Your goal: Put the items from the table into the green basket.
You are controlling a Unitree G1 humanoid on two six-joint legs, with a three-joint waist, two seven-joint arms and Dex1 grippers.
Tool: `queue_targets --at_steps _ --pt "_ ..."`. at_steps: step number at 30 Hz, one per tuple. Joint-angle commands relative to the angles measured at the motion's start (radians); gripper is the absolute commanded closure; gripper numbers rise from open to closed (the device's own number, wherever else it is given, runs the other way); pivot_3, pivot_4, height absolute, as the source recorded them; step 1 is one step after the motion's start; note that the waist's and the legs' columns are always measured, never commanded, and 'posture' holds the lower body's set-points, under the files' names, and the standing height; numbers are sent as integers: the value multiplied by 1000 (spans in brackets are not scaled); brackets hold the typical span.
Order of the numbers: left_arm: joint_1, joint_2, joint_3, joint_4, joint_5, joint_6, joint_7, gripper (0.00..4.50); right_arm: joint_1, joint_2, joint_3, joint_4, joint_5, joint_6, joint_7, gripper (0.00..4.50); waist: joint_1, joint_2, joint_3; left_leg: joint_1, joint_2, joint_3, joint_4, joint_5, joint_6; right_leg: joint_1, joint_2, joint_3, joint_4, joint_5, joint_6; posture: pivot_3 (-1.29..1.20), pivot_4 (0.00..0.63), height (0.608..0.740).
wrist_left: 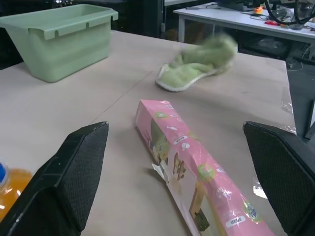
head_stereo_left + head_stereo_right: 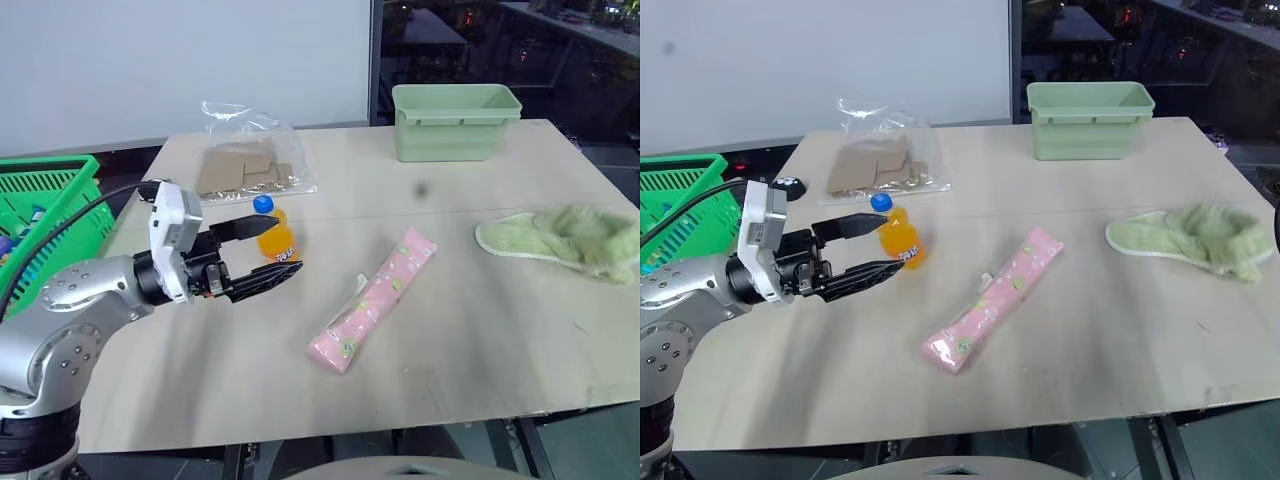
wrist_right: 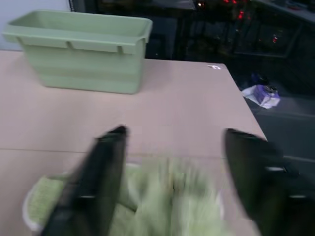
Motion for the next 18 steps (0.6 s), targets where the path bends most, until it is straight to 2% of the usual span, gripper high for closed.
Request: queue_targets --at_steps 1,2,6,7,9,13,18 --pt "3 3 14 -8 6 -17 -5 0 0 -36 -35 -37 35 -48 41 1154 -1 0 0 0 0 0 0 0 0 0 0 0 0 0 0 -51 0 740" --pt "3 4 13 -7 6 -15 -6 0 2 -24 -47 -86 65 -74 72 1154 -2 0 0 0 0 0 0 0 0 0 0 0 0 0 0 -57 0 740" --pt "4 17 1 -6 19 -14 -18 0 99 37 -35 -387 249 37 209 1154 -7 3 -1 1 1 0 0 0 0 0 1 0 1 -1 4 -59 0 740" --pt "7 19 -2 -4 26 -15 -21 0 148 53 -13 -458 276 63 226 618 -6 1 -1 1 2 0 0 0 0 0 2 0 1 0 6 -69 0 740" --pt "15 24 -11 0 43 -18 -26 0 284 72 53 -609 313 105 278 43 -2 -3 -4 1 3 -4 0 0 0 2 3 -3 1 0 7 -69 0 740" --pt "38 32 -41 -7 93 -30 -42 0 457 54 113 -796 327 126 318 43 13 -1 -2 -1 2 -6 1 0 0 2 2 -5 0 -2 3 -59 0 740" --pt "38 14 -138 -42 136 -4 -7 0 509 48 101 -832 310 89 319 43 19 -3 -2 0 0 -3 4 0 0 2 1 -2 0 -2 3 -56 0 740"
